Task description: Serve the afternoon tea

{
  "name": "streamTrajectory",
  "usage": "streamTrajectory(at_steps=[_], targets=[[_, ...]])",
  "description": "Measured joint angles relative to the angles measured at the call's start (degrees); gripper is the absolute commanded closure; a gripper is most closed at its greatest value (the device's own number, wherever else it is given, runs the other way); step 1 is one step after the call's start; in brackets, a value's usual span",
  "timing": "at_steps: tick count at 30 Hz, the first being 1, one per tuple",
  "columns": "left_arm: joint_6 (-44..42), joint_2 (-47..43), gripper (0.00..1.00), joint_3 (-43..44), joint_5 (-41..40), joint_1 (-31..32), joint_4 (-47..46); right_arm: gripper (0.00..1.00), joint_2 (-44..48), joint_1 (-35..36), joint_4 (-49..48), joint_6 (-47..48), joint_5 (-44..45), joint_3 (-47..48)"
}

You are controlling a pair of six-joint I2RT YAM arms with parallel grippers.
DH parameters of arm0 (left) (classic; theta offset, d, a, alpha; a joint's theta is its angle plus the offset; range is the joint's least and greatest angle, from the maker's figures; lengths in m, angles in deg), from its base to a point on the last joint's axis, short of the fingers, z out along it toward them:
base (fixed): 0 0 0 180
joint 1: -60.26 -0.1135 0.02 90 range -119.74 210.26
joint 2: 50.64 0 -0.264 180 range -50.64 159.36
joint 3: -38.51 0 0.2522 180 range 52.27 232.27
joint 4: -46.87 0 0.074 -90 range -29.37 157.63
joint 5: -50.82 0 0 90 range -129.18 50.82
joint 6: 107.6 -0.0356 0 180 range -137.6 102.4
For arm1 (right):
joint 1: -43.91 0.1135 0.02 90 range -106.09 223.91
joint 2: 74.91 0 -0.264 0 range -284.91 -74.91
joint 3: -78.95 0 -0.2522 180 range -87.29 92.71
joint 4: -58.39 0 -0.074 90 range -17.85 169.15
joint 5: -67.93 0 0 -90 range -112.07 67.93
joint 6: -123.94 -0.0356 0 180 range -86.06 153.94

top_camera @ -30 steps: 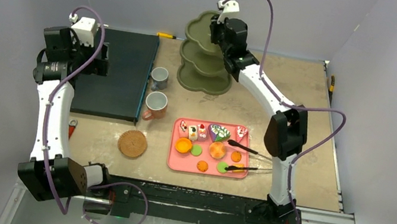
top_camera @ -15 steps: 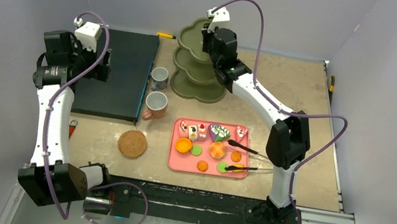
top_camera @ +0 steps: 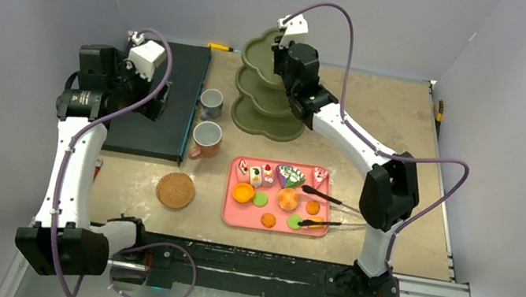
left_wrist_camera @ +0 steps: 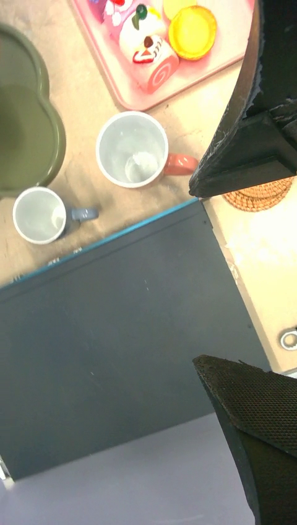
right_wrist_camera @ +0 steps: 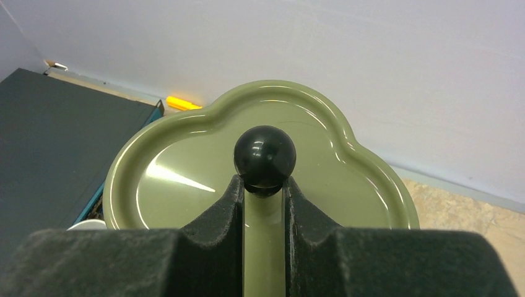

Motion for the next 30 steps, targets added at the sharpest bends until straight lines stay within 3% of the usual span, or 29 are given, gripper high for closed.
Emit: streamTrajectory(at_steps=[5,19,21,23,25,28,30], targets=[[-0.2,0.0,0.01,0.0,-0.5,4.0,0.4,0.89,0.8,0.0,0.1,0.7,0.3,-1.0],[-2.1,0.0,0.01,0.0,-0.8,6.4,3.3,0.85,4.0,-4.0,-1.8,1.5,0.9,-5.7],[-2.7,0.1,0.01,0.0,-0.9,7.4,3.6,0.72,4.4,-4.5,-2.1,1.4,0.4,-6.3],[-3.1,0.1,0.01,0.0,-1.2,8.7,4.1,0.48,5.0,-4.9,-2.7,1.3,-0.5,-7.3],[-3.9,0.2,0.01,0.0,-1.9,11.0,4.9,0.33,5.5,-4.9,-3.0,1.4,-1.1,-8.0],[-4.6,0.7,0.01,0.0,-3.4,15.3,5.7,0.16,6.8,-4.9,-2.5,1.2,-1.8,-8.7],[-5.4,1.4,0.01,0.0,-4.9,18.8,6.2,0.10,8.2,-4.9,-1.5,0.7,-2.1,-8.9]])
